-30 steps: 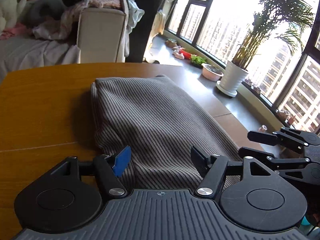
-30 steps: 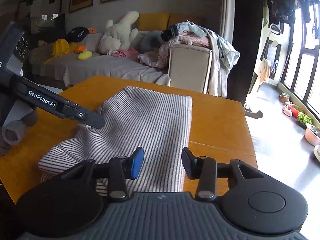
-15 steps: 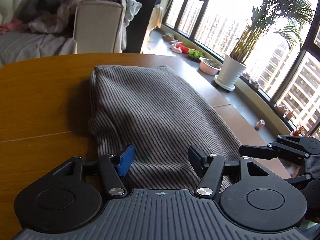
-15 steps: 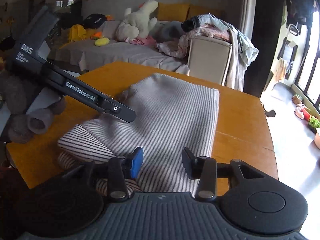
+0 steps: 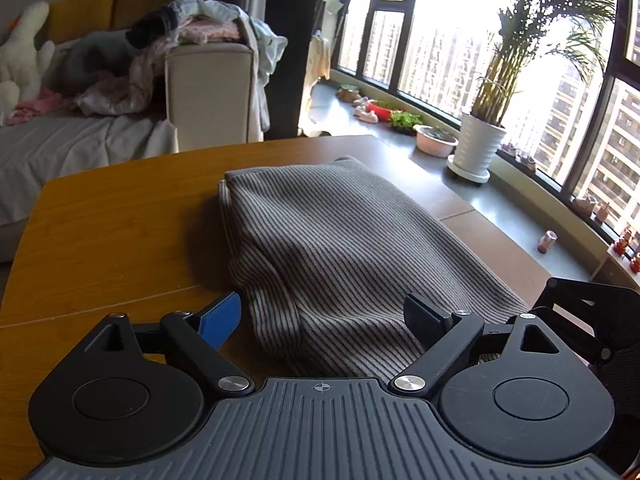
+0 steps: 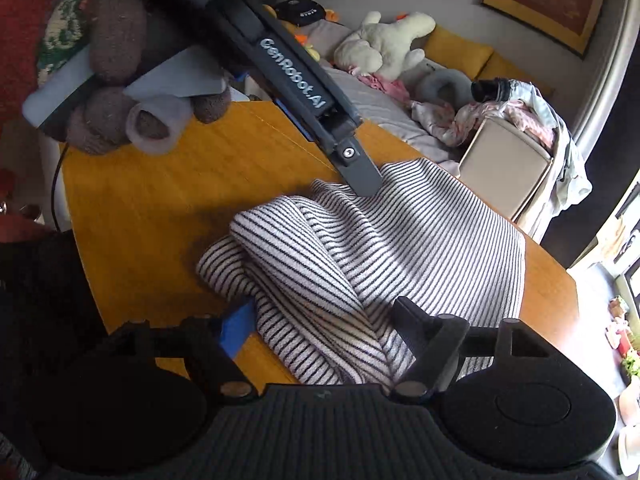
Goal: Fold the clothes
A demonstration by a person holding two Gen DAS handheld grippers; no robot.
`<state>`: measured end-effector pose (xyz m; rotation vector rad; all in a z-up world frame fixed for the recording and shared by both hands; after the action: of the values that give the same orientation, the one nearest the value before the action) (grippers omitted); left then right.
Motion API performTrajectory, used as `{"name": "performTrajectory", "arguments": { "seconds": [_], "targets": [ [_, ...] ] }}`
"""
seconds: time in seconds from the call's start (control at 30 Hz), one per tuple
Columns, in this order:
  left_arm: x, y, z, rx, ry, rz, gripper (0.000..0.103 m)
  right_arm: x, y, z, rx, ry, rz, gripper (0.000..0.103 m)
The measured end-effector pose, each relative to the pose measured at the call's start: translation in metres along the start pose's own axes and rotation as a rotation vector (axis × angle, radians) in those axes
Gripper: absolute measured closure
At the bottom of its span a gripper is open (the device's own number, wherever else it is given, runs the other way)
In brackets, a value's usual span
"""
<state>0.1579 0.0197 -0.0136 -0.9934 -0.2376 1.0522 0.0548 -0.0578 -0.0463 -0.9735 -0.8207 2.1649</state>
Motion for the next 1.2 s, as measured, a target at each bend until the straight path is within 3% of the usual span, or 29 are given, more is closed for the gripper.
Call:
{"name": "performTrajectory", "arguments": {
  "seconds": [0.23, 0.47, 0.63, 0.77, 1.0, 1.2],
  "targets": [
    [-0.011, 0.012, 0.02, -0.003, 0.004, -0.078, 0.005, -0.05, 0.001, -0.014, 0.122, -0.159, -0.476, 0.043],
    [-0.014, 0.032, 0.042, 0.025, 0.026, -0.157, 0.003, -0.07, 0.011, -0.023, 0.159, -0.236, -0.677, 0.043],
    [-0.03, 0.047, 0.026, 0.086, 0.033, -0.231, 0.002, -0.068, 0.008, -0.027, 0.153, -0.213, -0.651, 0.043],
    [-0.035, 0.051, 0.012, 0.113, 0.026, -0.245, 0.002, -0.061, 0.002, -0.016, 0.113, -0.157, -0.534, 0.042],
    [-0.03, 0.044, 0.011, 0.103, 0.018, -0.212, 0.002, -0.051, -0.003, 0.009, 0.002, -0.029, -0.295, 0.031],
    [-0.024, 0.037, 0.016, 0.08, 0.023, -0.166, 0.002, -0.035, 0.008, 0.009, 0.008, 0.019, -0.135, 0.029]
  ]
}}
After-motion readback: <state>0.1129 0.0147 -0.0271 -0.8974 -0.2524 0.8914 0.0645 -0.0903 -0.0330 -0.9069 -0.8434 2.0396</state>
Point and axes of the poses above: each gripper's, at about its wrist camera, not at the fingertips, and z roughly against the way its jaws point, x to its left, y to its underside, the point moved 9 cm from there along -z, roughly the way its jaws point, and after that the axes turned 14 degrees about y, right-handed, at the moved point
